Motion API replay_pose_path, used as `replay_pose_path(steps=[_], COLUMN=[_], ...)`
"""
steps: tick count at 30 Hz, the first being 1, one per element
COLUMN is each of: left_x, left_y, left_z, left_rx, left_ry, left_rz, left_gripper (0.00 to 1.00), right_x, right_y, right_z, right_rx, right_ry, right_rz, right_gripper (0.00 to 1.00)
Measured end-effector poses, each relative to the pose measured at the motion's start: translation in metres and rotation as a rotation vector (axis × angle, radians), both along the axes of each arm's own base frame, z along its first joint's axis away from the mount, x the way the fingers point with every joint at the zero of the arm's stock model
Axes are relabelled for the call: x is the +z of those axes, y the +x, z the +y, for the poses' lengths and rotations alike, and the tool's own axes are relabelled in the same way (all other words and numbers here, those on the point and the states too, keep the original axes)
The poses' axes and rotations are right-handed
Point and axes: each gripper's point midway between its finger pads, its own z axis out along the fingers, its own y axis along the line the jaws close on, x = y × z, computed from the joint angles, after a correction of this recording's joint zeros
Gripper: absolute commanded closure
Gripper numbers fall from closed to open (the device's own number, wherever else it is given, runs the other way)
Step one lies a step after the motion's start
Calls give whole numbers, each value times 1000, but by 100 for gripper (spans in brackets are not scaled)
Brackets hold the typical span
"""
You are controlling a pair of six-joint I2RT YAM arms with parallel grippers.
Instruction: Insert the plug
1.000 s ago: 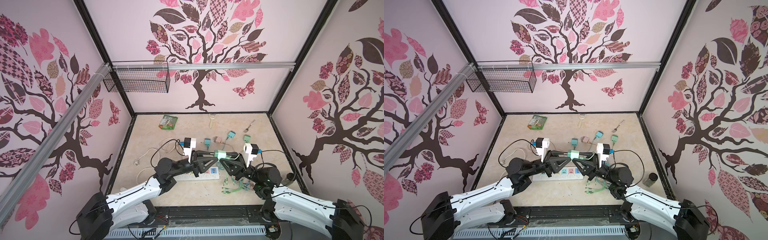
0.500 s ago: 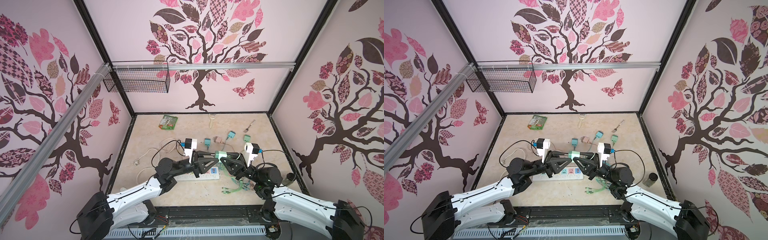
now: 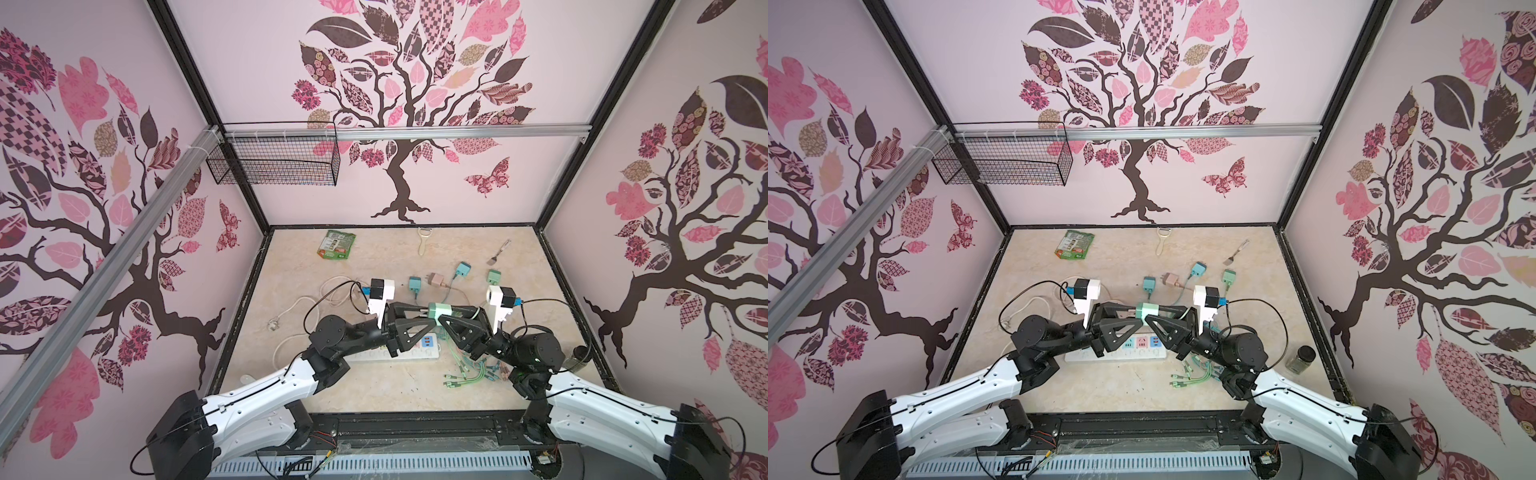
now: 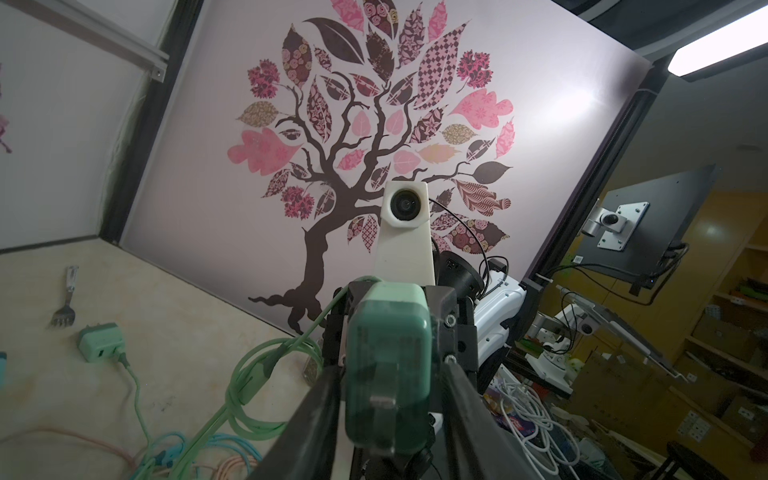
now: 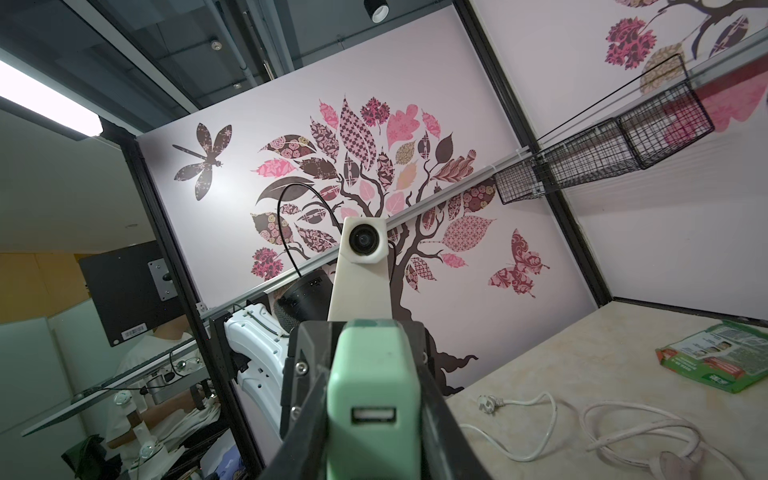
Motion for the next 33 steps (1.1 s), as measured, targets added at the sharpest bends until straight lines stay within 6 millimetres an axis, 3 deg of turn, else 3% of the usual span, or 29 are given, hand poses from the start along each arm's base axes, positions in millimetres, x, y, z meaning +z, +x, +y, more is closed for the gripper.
replay_pose_path(steps=[7, 15, 20, 29, 33], left_x=[1, -9, -28, -75, -97], left_y=[-1, 0, 12, 52, 53], left_z=[19, 41, 59, 106, 115], left_rx=[85, 187, 290, 546, 582], left_ry=[45, 125, 201, 333, 388], left_rz=[0, 8, 60, 242, 298], left_gripper=[30, 29, 29, 30, 30], right_x=[-7, -5, -6, -14, -24], right_y=[15, 36, 50, 74, 89], right_z=[-3, 2, 11, 30, 42], right_rx=[-105, -195, -232, -256, -257], right_ry=[-75, -193, -294, -436, -487], right_rz=[20, 51, 55, 68, 87], right_gripper=[78, 78, 78, 78, 78])
